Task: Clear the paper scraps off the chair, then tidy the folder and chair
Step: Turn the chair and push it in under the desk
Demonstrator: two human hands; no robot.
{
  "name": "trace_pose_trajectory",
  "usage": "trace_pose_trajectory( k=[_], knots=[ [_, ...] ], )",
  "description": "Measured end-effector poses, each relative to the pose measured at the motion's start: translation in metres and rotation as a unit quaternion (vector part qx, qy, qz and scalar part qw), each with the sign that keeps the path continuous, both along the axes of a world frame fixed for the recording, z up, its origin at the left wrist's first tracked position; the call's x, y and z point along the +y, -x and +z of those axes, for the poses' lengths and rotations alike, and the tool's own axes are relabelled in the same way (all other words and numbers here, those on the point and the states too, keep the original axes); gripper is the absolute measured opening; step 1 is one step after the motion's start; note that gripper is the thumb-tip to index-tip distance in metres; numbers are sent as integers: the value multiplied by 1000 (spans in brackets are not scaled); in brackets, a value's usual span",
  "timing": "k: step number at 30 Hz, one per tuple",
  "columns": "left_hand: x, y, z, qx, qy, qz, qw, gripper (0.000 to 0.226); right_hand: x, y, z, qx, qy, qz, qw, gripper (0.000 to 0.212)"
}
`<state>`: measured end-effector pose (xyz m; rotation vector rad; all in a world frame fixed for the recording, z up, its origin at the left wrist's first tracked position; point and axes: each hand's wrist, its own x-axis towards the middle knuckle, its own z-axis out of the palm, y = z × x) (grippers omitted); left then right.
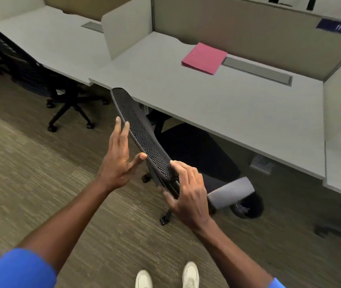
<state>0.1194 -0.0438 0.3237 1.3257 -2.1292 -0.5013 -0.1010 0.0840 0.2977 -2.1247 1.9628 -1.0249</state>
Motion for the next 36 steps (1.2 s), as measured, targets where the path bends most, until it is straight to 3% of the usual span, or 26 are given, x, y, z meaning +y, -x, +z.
trace_pose_trajectory(
  k=[4,9,15,20,27,31,34,36],
  knots=[
    [-47,-16,14,-127,13,-36,991,105,1,-21,13,67,8,-51,996,61],
    [-82,-31,18,-210,23,-63,975,96,1,-29,19,99,41,-124,986,40],
    [-101,-51,15,-253,59,-90,961,84,6,-35,18,163,39,-153,974,33],
    [-104,-57,16,-281,74,-116,950,96,18,-27,16,178,29,-170,969,28],
    [-105,-57,21,-338,162,-117,920,104,47,4,20,124,10,-195,973,17],
    [-110,-50,19,-300,172,-129,930,89,54,25,27,62,-19,-212,975,36],
    [-111,-45,14,-268,126,-159,942,89,43,28,28,111,-58,-219,968,58],
    [-112,-41,15,-278,103,-168,940,95,34,29,26,152,-66,-251,954,62]
  ],
)
